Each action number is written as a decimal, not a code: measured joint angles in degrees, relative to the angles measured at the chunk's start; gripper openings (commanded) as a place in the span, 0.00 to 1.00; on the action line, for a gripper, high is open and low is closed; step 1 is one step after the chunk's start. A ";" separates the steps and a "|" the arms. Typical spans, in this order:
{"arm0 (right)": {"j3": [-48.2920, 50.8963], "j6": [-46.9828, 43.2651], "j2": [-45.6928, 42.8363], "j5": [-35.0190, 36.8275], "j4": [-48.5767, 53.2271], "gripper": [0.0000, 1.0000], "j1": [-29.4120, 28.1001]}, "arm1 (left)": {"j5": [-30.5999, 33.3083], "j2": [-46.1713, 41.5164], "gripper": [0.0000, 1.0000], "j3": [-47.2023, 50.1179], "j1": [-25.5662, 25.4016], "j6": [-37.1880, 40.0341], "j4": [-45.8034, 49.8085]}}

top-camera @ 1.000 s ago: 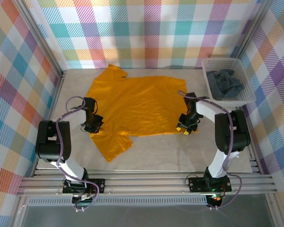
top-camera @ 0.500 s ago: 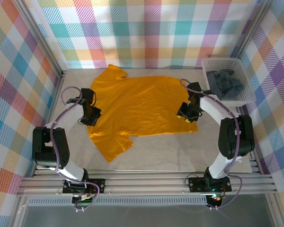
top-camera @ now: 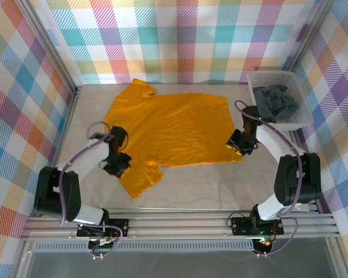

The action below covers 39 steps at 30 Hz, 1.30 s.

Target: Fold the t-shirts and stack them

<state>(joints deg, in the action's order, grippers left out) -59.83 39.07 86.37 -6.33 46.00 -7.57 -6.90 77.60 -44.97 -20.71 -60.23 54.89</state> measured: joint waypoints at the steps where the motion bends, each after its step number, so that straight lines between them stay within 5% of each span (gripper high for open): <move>1: 0.94 0.33 -0.46 -0.28 0.00 0.40 0.00 | -0.90 -1.25 0.38 1.90 -2.12 -1.09 0.35; 8: 2.97 0.57 -0.72 -1.66 0.07 0.41 0.00 | -2.93 -6.47 0.44 10.40 -6.64 -8.68 -1.90; 18: 4.59 -0.59 -3.37 -2.91 -0.02 0.41 0.00 | -2.23 -6.10 0.43 10.10 -8.70 -13.55 -7.52; 27: 4.90 -0.55 -3.72 -3.08 0.00 0.42 0.00 | -2.10 -2.32 0.29 10.19 -8.90 -13.92 -8.83; 31: 5.27 0.17 -3.74 -0.26 0.04 0.43 0.11 | -1.60 -1.11 0.00 9.51 -8.92 -13.22 -6.97; 39: 8.52 4.26 -2.08 2.78 -2.10 0.38 5.70 | 1.70 -5.49 0.00 11.23 -9.22 -11.72 -5.35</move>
<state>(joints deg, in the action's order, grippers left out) -51.31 43.33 84.29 -3.55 43.90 -1.87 -5.19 72.12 -33.74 -29.93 -71.94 49.54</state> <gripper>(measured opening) 0.390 0.060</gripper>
